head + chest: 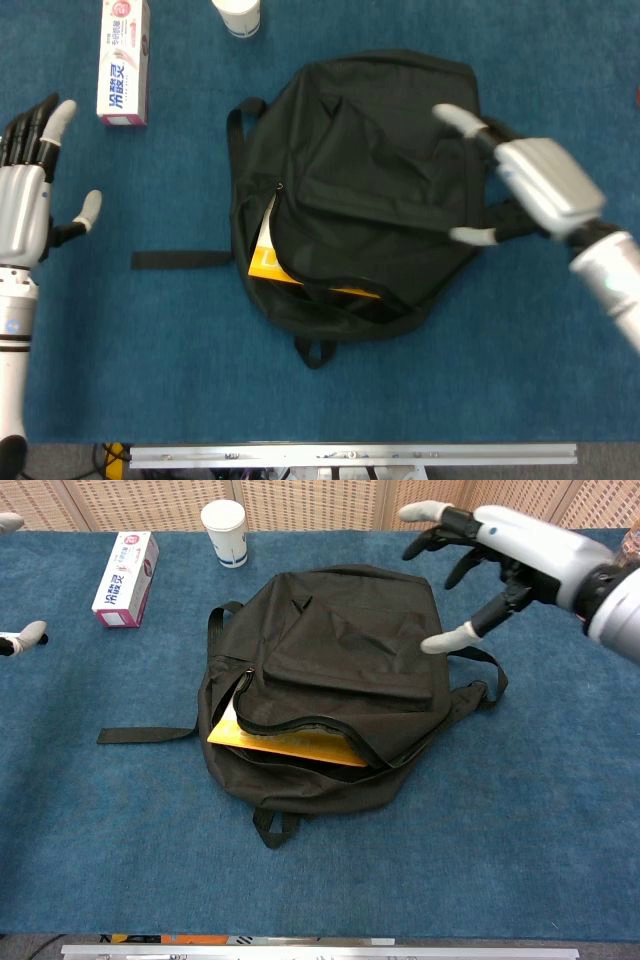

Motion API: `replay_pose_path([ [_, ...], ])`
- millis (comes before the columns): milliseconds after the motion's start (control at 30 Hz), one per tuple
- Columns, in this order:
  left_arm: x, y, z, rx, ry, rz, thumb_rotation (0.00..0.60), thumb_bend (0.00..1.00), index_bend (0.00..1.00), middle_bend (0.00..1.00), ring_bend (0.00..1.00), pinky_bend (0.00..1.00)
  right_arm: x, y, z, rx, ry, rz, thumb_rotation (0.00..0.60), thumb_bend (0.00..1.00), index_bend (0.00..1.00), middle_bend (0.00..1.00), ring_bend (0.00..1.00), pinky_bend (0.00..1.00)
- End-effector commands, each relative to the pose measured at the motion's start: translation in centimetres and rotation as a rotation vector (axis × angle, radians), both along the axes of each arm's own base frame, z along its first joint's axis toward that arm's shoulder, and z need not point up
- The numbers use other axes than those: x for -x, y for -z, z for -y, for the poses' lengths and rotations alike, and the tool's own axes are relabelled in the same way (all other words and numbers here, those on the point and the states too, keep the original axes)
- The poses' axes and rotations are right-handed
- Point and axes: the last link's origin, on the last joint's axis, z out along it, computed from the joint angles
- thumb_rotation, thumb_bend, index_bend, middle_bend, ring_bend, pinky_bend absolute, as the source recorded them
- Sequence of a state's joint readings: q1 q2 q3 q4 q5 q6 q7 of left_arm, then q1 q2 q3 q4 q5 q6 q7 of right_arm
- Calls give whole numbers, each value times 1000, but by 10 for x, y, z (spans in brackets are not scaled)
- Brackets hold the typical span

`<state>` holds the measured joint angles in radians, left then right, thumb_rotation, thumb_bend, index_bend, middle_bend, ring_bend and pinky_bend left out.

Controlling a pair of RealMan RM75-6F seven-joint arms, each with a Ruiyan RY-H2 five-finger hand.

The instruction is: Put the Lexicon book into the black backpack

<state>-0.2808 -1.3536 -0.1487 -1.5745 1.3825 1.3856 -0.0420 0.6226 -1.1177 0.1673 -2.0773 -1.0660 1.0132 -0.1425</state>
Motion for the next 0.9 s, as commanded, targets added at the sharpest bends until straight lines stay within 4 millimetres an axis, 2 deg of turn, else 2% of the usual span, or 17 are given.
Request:
replay_pose_path([
  [33,7,-5,1,-4,-3,-20,600,304,0,0,0,0,30,-23,-10,65,20,-119,600,0,2,243,121,295],
  [167,15,-11,5,-13,-5,-40,600,305,0,0,0,0,62,-44,-18,156,49,-209,600,70,62,273,124,297],
  [267,19,-15,8,-18,-3,-53,600,305,0,0,0,0,85,-58,-27,235,70,-275,600,148,154,317,149,316],
  [433,29,-26,16,-48,-6,-61,600,305,46,0,0,0,127,-78,-46,415,88,-371,600,261,317,423,262,440],
  [633,44,-42,26,-43,-35,-123,600,305,125,0,0,0,164,-93,-69,505,145,-448,600,272,435,509,343,522],
  [767,53,-50,35,-58,-50,-190,600,305,148,0,0,0,181,-98,-81,518,192,-467,600,272,454,517,344,526],
  [900,57,-55,47,-68,-73,-193,600,306,163,0,0,0,189,-102,-89,513,218,-453,600,272,460,520,343,526],
])
